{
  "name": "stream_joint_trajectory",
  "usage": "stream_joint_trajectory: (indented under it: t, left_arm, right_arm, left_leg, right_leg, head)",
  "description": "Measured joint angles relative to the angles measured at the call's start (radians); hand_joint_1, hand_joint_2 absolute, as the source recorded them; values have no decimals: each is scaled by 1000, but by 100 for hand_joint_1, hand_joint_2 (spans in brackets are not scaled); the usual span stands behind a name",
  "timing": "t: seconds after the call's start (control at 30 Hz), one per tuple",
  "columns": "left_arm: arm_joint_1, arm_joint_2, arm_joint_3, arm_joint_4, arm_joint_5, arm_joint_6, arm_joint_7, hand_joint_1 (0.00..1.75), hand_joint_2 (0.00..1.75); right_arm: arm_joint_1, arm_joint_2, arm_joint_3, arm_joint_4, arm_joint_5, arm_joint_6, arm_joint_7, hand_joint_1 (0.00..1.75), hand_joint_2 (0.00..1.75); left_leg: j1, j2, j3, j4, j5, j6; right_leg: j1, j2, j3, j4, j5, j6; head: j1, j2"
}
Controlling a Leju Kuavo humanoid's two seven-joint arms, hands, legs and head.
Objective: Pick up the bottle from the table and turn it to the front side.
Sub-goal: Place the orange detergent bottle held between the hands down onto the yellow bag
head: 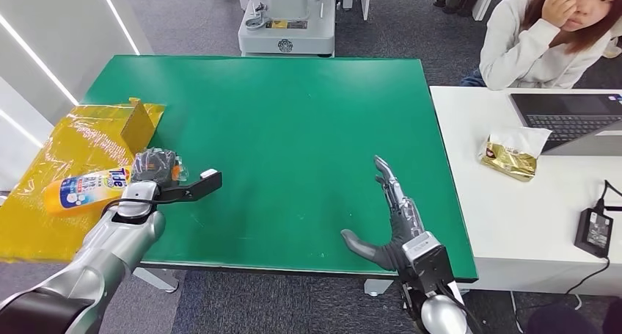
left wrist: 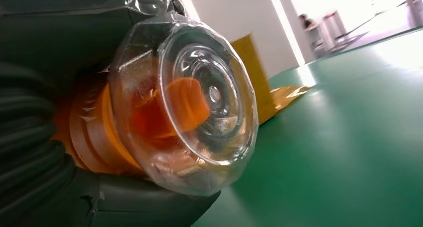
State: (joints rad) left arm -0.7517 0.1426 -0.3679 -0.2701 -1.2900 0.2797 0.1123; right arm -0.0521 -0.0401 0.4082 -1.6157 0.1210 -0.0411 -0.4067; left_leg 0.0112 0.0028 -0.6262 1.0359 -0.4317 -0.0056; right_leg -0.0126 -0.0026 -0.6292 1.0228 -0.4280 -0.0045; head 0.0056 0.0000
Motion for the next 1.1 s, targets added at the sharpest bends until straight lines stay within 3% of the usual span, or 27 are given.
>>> stream_joint_trajectory:
  t: [0.23, 0.4, 0.53, 0.7, 1.1]
  left_arm:
    - [40, 40, 83, 4, 41, 18, 10, 175, 175]
    - [63, 56, 120, 5, 50, 26, 10, 157, 175]
    - [78, 61, 143, 5, 60, 27, 10, 0, 175]
    - [90, 62, 167, 5, 74, 39, -12, 0, 175]
    - [126, 41, 200, 5, 33, 189, -114, 0, 175]
  right_arm:
    - [58, -2, -27, -18, 5, 21, -15, 0, 175]
    - [123, -5, -31, -55, 30, 36, -24, 0, 175]
    - [145, -6, -34, -79, 38, 41, -23, 0, 175]
    - [157, -6, -38, -102, 58, 70, -5, 0, 175]
    - [121, 5, -48, -106, 97, 161, 19, 0, 175]
  left_leg:
    - [0, -1, 0, 0, 0, 0]
    - [0, 0, -1, 0, -1, -2]
    - [0, 0, -1, 0, -2, -2]
    - [0, 0, -1, 0, -2, -2]
    - [0, -1, 0, 0, -1, -2]
  right_leg:
    - [0, -1, -1, 0, -1, -1]
    - [0, 0, -1, 0, -2, -2]
    - [0, 0, -1, 0, -2, -2]
    - [0, 0, -1, 0, -1, -2]
    - [0, -1, -1, 0, -1, -2]
  head:
    - [0, 0]
    - [0, 0]
    - [0, 0]
    - [0, 0]
    - [0, 0]
